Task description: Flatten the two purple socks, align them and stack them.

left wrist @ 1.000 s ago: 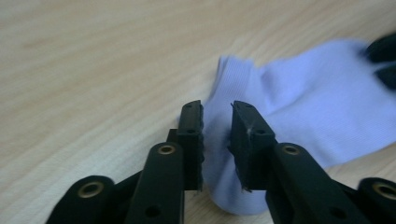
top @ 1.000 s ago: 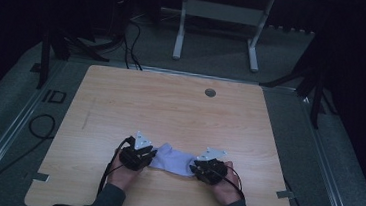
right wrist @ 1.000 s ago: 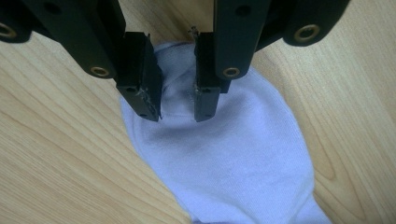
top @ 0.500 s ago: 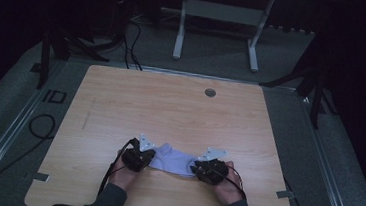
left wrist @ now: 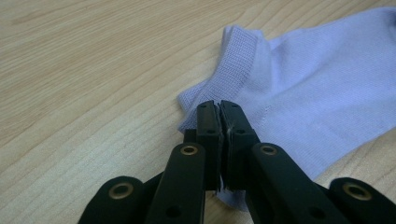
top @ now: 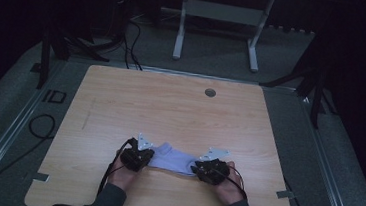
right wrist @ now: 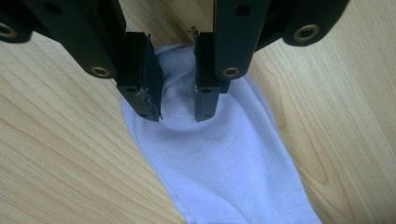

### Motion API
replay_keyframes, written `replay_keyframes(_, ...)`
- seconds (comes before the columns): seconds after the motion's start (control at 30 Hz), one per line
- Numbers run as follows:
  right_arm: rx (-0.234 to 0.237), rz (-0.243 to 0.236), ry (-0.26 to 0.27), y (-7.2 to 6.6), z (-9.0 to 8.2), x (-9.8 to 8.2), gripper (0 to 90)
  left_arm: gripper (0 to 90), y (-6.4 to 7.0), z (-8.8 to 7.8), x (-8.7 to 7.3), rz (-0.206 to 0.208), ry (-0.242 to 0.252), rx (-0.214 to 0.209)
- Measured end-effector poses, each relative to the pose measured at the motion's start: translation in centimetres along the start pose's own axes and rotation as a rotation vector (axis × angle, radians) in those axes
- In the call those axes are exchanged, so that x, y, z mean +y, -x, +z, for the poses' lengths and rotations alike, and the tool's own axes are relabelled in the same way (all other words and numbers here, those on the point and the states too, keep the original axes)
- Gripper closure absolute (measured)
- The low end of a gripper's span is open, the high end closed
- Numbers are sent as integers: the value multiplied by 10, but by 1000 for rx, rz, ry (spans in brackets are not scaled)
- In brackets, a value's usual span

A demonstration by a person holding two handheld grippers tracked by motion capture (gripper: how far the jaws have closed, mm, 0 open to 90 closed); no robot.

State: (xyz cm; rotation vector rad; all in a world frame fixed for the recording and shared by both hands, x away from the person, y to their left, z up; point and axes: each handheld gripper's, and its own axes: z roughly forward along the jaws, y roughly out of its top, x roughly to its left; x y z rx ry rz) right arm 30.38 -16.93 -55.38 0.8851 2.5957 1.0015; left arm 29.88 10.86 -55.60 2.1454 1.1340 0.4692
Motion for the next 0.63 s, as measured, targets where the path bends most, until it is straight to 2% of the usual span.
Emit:
replay_keyframes(0.17, 2, 32, 10, 4, -1, -1, 656, 834, 0, 0, -1, -17, 5, -7)
replay_keyframes(0.27, -3, 29, 22, 5, -2, -2, 608, 730, -3, -4, -1, -40, 21, -39)
replay_keyframes(0.37, 1, 45, 71, 8, -8, -1, 583, 666, -5, -9, -1, -56, 50, -57)
replay_keyframes(0.4, -6, 52, 89, 9, -12, -1, 578, 656, -7, -14, -1, -68, 79, -66)
replay_keyframes(0.5, -29, 69, 129, 15, -21, -1, 567, 640, -12, -19, -2, -87, 98, -66)
replay_keyframes(0.63, -55, 91, 136, 23, -26, -4, 559, 629, -18, -22, -2, -104, 101, -53)
